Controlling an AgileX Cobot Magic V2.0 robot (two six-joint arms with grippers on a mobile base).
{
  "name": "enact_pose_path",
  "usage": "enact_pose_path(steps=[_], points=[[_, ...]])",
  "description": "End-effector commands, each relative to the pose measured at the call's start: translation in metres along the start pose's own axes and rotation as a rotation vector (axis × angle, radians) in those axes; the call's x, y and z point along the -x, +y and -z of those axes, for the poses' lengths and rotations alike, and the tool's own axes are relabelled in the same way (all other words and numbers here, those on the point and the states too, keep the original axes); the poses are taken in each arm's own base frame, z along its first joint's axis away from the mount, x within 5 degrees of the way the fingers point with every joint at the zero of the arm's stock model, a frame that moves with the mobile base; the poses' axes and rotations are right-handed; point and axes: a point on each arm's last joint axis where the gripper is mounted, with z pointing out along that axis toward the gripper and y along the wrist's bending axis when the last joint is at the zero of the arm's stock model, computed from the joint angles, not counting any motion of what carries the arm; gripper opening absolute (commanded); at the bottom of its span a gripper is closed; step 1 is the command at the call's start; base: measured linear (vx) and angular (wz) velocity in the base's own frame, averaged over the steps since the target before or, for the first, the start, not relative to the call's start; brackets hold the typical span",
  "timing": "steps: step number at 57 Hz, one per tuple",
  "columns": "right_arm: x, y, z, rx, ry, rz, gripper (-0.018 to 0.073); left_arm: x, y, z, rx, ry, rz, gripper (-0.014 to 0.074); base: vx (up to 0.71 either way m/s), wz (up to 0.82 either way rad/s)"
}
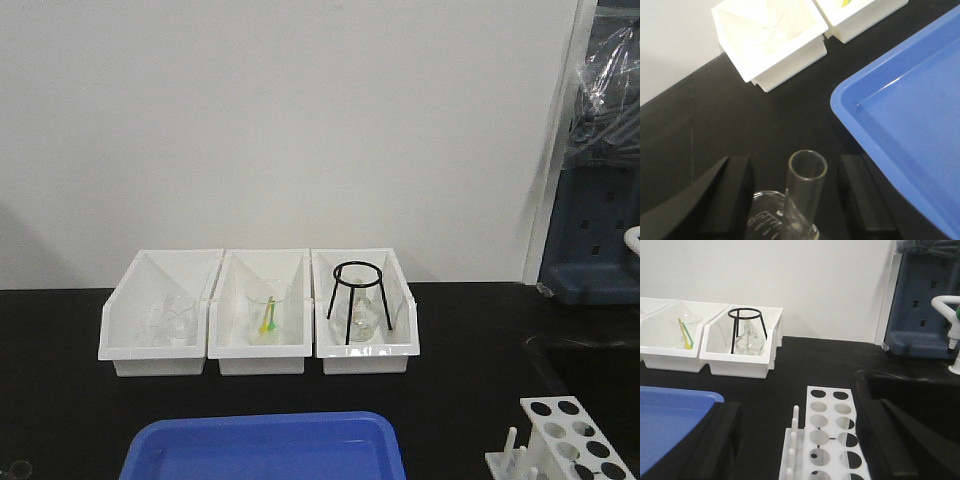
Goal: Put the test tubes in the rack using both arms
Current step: 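Lift the test tube up out of the beaker with the left gripper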
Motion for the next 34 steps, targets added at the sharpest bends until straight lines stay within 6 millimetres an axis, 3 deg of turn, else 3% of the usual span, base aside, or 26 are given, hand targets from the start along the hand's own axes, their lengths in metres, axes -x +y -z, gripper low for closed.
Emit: enact_pose_path(steps=[1,17,34], points=[[0.019,-0.001,0.0,-0.002,-0.112,0.016,0.0537,0.017,0.007,-0.006,0.042,-0.129,0.014,0.0502,0.0,0.0],[0.019,-0.001,0.0,-0.002,-0.109,0.016,0.0537,0.008,0.007,-0.024,0.066,-0.118,0.103,0.0502,0.0,0.0],[0.019,-0.001,0.0,-0.002,-0.105,0.016,0.0537,0.005,0.008,-0.025,0.083,-0.094,0.104,0.0484,0.0,0.0]])
